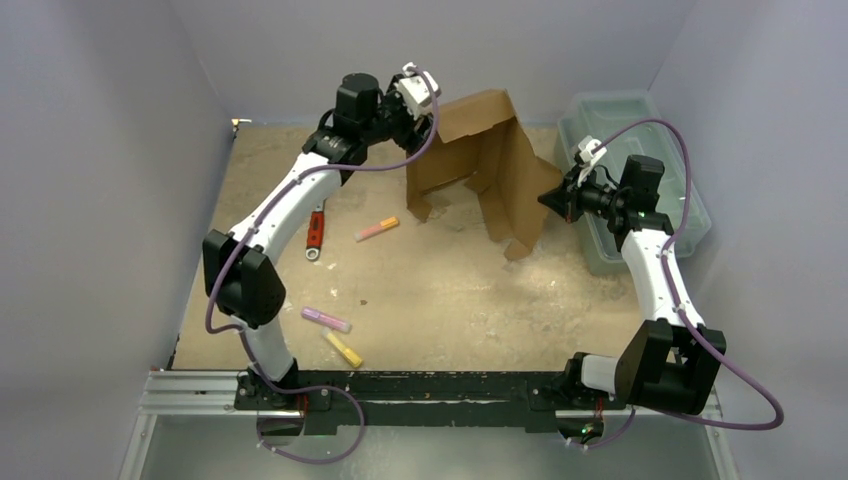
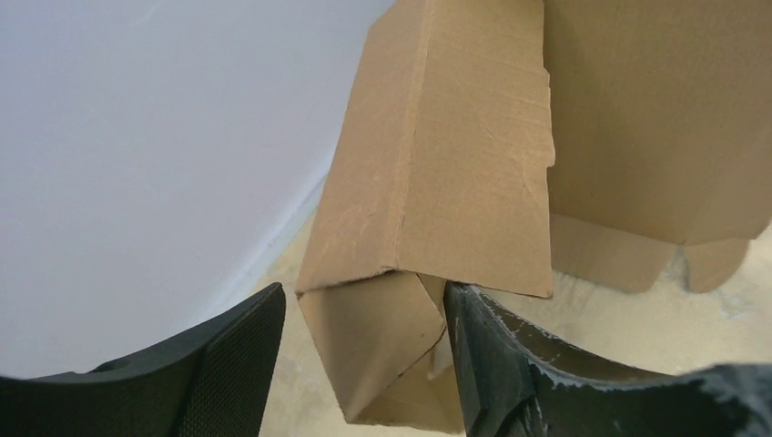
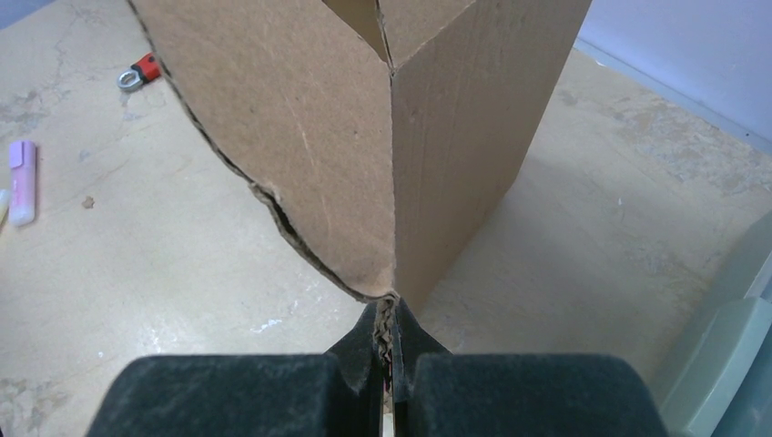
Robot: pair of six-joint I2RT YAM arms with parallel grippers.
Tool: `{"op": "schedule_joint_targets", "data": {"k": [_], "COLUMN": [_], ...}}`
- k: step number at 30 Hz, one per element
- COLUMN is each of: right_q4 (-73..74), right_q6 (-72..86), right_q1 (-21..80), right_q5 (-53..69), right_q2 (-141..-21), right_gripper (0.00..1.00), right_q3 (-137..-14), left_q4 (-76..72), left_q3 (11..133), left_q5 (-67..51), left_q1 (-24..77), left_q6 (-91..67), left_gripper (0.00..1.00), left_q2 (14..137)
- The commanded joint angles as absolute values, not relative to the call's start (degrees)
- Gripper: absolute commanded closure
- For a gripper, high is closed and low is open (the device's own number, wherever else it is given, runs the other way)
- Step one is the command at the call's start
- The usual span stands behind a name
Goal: Fold the paper box
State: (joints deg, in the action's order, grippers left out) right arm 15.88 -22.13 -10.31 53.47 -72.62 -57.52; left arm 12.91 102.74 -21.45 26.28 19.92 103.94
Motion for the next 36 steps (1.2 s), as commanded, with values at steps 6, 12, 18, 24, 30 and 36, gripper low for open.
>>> {"op": "schedule_joint_targets", "data": {"k": [6,12,18,24,30,36], "right_q4": [14.6,14.3,13.6,12.9,12.7,12.7], "right_q6": [-19.8,-19.3,-18.3,-17.7,-17.5,-17.6], "right_q1": [-10.5,-10.5,-10.5,-10.5,-10.5,-10.5], "right_q5": [53.8,54.4,55.4,55.6,56.2,56.6], "right_q2": [-70.8,-71.0,-71.1,-71.3,-71.7,-71.7], "right_gripper": [1.00,1.00,1.00,1.00,1.00,1.00], "right_q3": [-58.2,-58.2,-57.7,-57.2,-57.1,-57.2], "left_q4": [1.3,5.0,-11.5,-22.6,-26.5,-26.9], "left_q3": [83.8,69.0,49.8,50.9,57.0,60.8], "left_q5": [-9.1,-4.3,-4.5,-6.1,-7.0,1.8], "left_q1": [26.1,23.7,22.7,22.7,23.0,23.5], "left_q6": [2.8,-6.3,-20.0,-23.4,-20.6,-16.8], "left_gripper": [0.15,0.11,0.17,0.30,0.39,0.43], "left_q2": [81.0,68.9,67.3,79.1,90.5,95.9]}}
